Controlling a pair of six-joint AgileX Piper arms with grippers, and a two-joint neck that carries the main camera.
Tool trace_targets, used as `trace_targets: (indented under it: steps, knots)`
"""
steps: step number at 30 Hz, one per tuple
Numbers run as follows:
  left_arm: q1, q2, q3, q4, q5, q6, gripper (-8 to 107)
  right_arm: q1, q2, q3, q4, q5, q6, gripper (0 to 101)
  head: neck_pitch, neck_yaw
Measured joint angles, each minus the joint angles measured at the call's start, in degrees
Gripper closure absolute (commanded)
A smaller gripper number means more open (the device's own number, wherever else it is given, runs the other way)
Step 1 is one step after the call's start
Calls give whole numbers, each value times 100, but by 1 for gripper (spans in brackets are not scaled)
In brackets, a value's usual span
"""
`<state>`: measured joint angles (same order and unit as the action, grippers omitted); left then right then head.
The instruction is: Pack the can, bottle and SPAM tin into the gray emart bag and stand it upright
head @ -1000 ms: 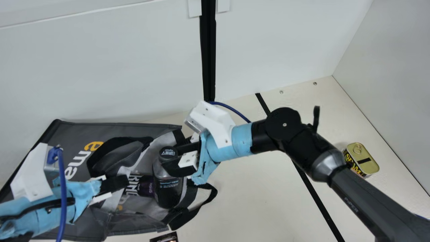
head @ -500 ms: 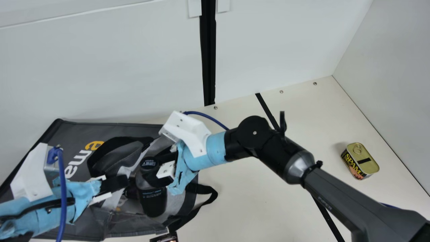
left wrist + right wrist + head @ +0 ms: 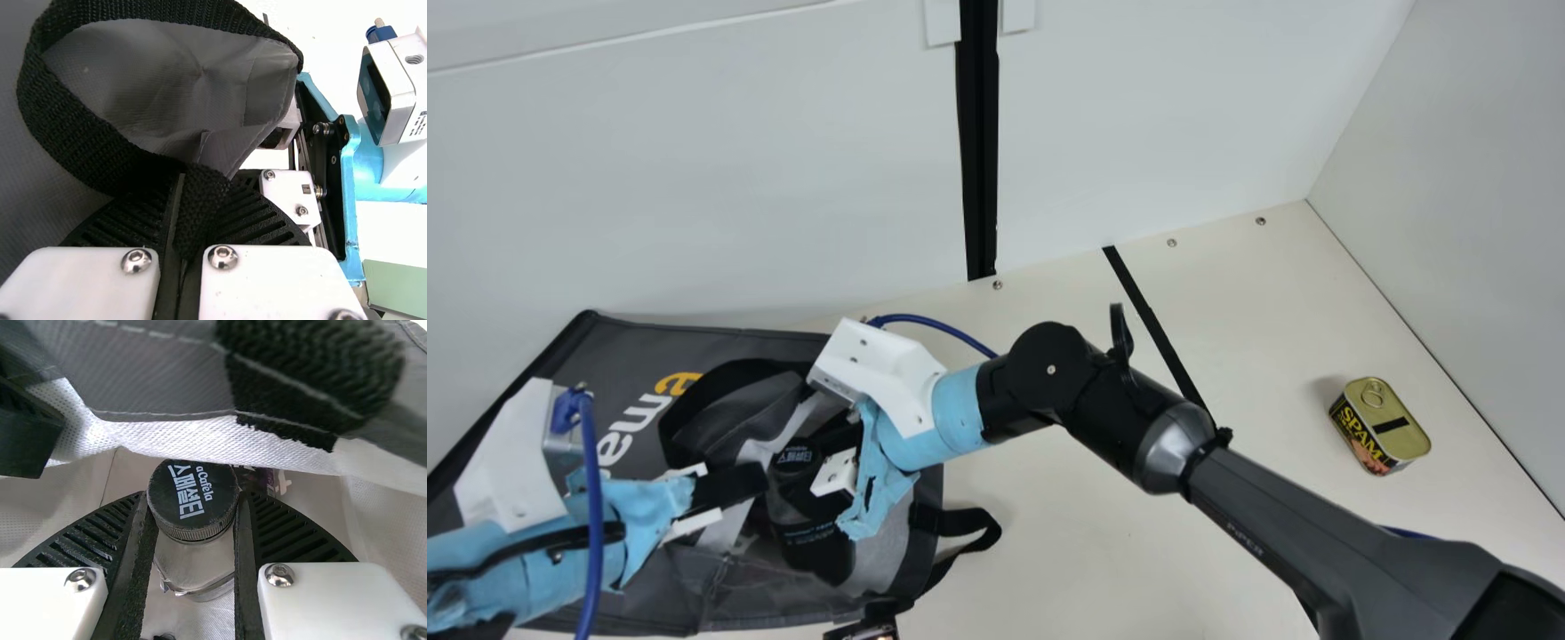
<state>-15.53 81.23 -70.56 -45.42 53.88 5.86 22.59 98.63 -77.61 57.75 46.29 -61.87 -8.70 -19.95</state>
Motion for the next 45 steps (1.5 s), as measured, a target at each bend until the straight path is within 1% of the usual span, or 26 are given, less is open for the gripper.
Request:
trace_targets:
  steps: [11, 18, 23, 24, 34, 41, 45]
  knots:
    - [0, 0, 0, 0, 0, 0, 107, 14, -54, -21, -163, -10, 90, 48, 0, 0]
    - [0, 0, 0, 0, 0, 0, 107, -52, -161, 56, -207, 47, 86, 25, 0, 0]
    - [0, 0, 0, 0, 0, 0, 107, -157, -262, 103, -248, 152, 81, 8, 0, 0]
    - [0, 0, 0, 0, 0, 0, 107, -185, -287, 117, -258, 174, 76, 6, 0, 0]
    - [0, 0, 0, 0, 0, 0, 107, -591, -689, 331, -251, 503, -37, 6, 0, 0]
    - [0, 0, 0, 0, 0, 0, 107, -996, -1067, 520, -178, 885, -150, 6, 0, 0]
    - [0, 0, 0, 0, 0, 0, 107, -1270, -1284, 589, -158, 1159, -241, 6, 0, 9]
